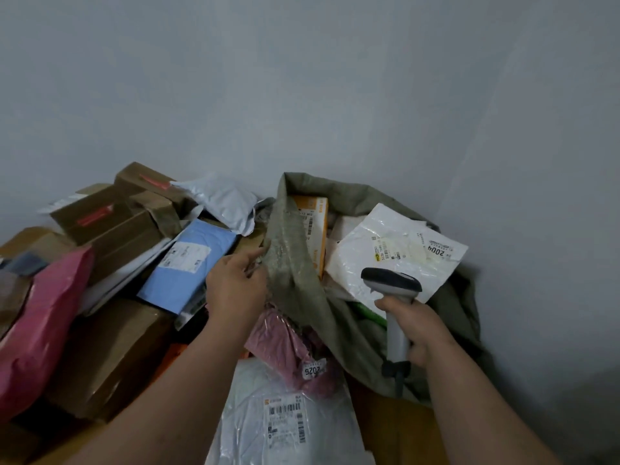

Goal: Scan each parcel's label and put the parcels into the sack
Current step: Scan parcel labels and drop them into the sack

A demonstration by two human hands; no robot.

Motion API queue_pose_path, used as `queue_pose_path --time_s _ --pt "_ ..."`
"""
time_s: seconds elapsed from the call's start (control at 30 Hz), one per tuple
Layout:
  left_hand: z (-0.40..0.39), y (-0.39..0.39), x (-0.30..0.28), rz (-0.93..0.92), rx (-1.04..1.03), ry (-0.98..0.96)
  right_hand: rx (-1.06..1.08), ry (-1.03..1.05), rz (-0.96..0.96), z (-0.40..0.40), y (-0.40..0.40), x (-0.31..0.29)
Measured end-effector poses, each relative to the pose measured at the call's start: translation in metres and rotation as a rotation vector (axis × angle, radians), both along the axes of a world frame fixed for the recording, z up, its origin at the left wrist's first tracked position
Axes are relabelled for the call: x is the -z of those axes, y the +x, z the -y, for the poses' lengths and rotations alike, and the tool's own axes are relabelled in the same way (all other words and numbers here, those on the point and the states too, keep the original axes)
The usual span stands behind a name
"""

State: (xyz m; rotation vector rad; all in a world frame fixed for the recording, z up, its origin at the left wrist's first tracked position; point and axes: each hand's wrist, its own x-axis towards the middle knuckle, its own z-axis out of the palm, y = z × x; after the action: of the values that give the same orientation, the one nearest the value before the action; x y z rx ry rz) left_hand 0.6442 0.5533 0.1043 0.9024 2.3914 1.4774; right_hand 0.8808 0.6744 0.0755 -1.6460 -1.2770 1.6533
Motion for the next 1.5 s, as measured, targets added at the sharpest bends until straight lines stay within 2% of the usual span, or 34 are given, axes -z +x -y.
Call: queue_pose_path --time_s 0.1,0.3,0.53,0.77,0.93,1.1,1.3,1.5 --pt "0.034 -0.012 0.000 0.008 0.013 -0.035 0.017 0.014 -0.014 0.033 -0.005 -0.001" --pt "0.096 -0.034 0.011 0.173 0.029 0.010 0.064 0.132 -0.122 0.099 -0.033 -0.009" --pt "0.145 -0.051 0.043 0.299 0.033 -0.023 -0.076 0.087 -0.104 0.151 -0.061 -0.003" --pt "0.166 -0.035 0.084 0.444 0.050 -0.303 -0.127 -0.008 -0.013 0.160 -0.049 0.030" --pt "0.167 -0.001 0.122 0.618 0.051 -0.511 -0.122 -0.048 0.032 0.151 -0.025 0.056" --pt "0.159 0.023 0.144 0.607 0.007 -0.624 -0.197 -0.114 0.150 0.144 -0.007 0.088" --pt "0.152 0.032 0.159 0.617 -0.120 -0.592 -0.287 -0.123 0.305 0.144 0.006 0.113" --pt "0.153 0.034 0.165 0.828 -0.247 -0.397 -0.295 -0.198 0.223 0.155 0.008 0.124"
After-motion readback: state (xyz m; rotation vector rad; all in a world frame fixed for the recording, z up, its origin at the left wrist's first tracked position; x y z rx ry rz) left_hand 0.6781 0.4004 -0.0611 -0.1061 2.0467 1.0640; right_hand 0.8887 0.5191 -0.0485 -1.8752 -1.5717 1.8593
